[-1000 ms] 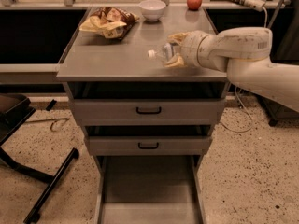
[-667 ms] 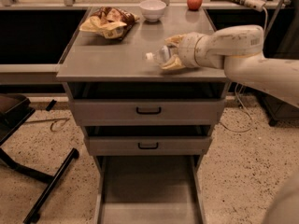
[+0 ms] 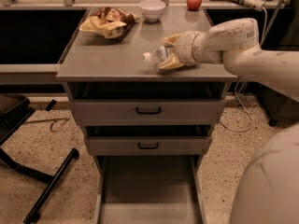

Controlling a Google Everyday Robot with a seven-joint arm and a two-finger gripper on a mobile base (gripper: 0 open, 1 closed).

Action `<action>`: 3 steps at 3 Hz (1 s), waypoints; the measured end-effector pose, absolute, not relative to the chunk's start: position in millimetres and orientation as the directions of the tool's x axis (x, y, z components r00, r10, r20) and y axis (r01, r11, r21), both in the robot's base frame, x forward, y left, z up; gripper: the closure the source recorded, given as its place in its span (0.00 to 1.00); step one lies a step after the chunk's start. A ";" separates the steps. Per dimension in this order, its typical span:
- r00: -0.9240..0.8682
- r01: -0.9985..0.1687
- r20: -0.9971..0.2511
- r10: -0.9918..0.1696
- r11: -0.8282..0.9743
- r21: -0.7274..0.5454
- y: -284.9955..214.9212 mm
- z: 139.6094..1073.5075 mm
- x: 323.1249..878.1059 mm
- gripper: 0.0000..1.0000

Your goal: Pick blue plastic bottle from bottom drawer and place on counter

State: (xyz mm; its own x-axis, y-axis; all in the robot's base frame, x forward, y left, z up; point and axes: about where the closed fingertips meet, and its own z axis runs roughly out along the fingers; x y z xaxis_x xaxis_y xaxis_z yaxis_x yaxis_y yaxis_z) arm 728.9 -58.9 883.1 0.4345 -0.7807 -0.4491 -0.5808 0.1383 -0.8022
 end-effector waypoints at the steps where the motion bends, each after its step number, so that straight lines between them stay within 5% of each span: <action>1: 0.435 -0.581 -0.449 -0.781 0.138 -0.802 -58.9 883.1 728.9 0.35; 2: 0.435 -0.581 -0.449 -0.781 0.138 -0.802 -58.9 883.2 728.9 0.12; 3: 0.435 -0.581 -0.449 -0.781 0.138 -0.802 -58.9 883.2 728.8 0.00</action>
Offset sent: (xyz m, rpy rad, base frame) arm 0.0000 0.0000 0.0000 0.0000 0.0000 0.0000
